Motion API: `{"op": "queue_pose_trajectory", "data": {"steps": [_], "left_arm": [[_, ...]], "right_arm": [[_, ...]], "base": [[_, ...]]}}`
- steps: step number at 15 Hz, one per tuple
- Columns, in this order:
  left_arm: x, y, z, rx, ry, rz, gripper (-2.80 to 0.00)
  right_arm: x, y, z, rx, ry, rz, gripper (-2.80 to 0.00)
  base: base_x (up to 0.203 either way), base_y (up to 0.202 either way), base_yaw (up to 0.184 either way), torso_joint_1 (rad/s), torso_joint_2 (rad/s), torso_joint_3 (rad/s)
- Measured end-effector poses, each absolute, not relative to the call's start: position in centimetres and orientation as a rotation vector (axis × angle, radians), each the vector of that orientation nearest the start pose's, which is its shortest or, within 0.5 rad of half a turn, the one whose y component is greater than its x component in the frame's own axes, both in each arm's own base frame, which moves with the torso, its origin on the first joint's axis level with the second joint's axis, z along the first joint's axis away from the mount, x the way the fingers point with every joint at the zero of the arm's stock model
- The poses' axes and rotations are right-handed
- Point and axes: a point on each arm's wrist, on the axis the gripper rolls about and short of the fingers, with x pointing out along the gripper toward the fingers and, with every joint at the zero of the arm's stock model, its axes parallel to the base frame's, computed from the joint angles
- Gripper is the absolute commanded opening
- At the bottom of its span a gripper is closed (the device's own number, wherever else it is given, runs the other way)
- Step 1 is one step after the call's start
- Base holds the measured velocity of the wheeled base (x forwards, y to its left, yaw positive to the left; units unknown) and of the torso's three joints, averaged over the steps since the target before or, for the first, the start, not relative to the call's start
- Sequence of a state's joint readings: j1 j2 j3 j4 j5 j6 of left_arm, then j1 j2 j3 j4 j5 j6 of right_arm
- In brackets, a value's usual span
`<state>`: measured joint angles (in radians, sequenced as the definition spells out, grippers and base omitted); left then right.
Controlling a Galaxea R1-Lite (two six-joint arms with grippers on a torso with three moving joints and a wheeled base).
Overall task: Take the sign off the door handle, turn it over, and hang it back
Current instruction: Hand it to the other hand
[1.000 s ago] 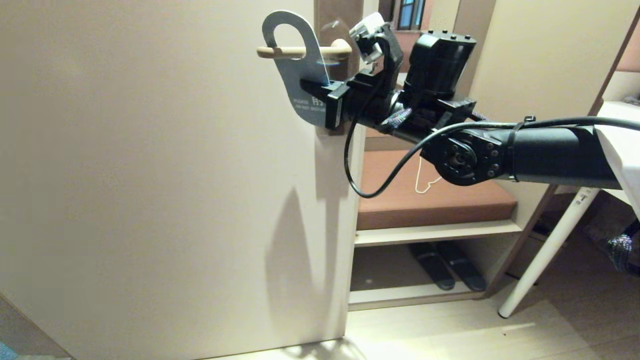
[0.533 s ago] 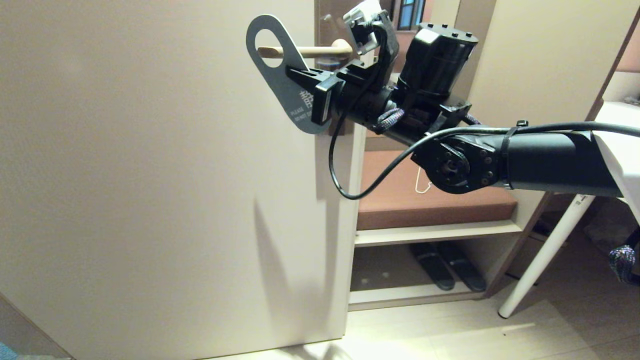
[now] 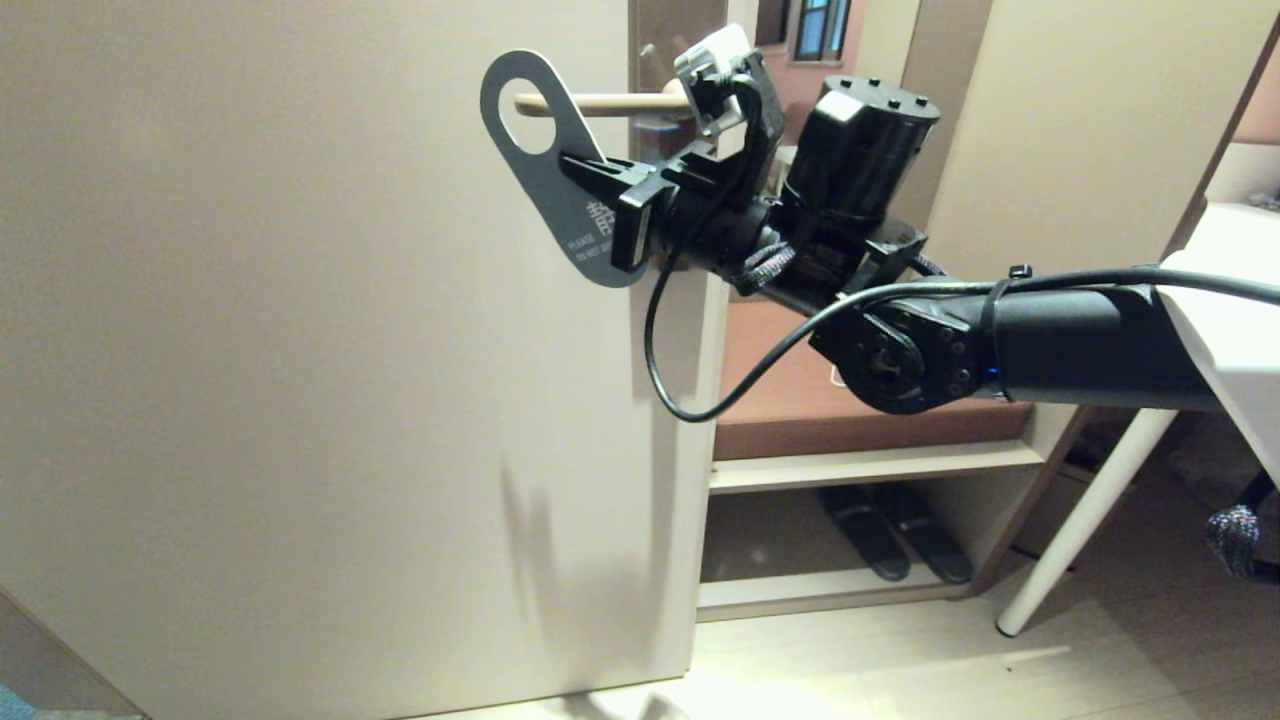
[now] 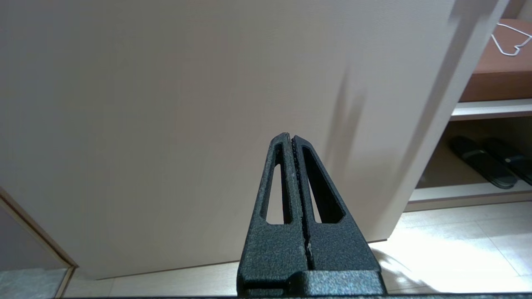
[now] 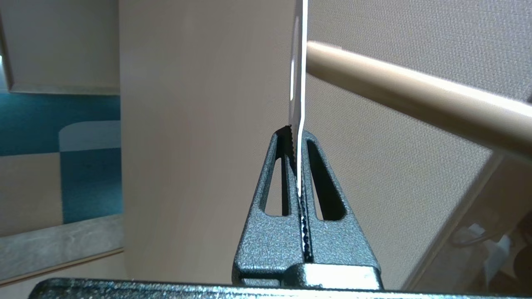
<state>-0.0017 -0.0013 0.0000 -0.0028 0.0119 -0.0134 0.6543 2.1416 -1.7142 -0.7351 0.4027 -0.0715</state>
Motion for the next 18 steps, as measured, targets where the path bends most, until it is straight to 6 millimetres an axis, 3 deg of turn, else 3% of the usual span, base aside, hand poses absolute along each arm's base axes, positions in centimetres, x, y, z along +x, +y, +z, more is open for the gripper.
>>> {"op": "queue_pose_trajectory", "data": {"steps": [8, 18], "left_arm": [[-2.3, 0.0, 7.6, -0.013, -0.004, 0.010, -2.80], [-2.3, 0.0, 7.6, -0.014, -0.004, 0.010, -2.80]], "right_arm": [[32.6, 26.1, 27.1, -0.028, -0.254, 1.084, -2.80], [25.6, 20.5, 26.7, -0.043, -0.139, 1.083, -2.80]], "base": [[0.000, 0.000, 0.000, 0.000, 0.00, 0.000], [0.000, 0.000, 0.000, 0.000, 0.00, 0.000]]}}
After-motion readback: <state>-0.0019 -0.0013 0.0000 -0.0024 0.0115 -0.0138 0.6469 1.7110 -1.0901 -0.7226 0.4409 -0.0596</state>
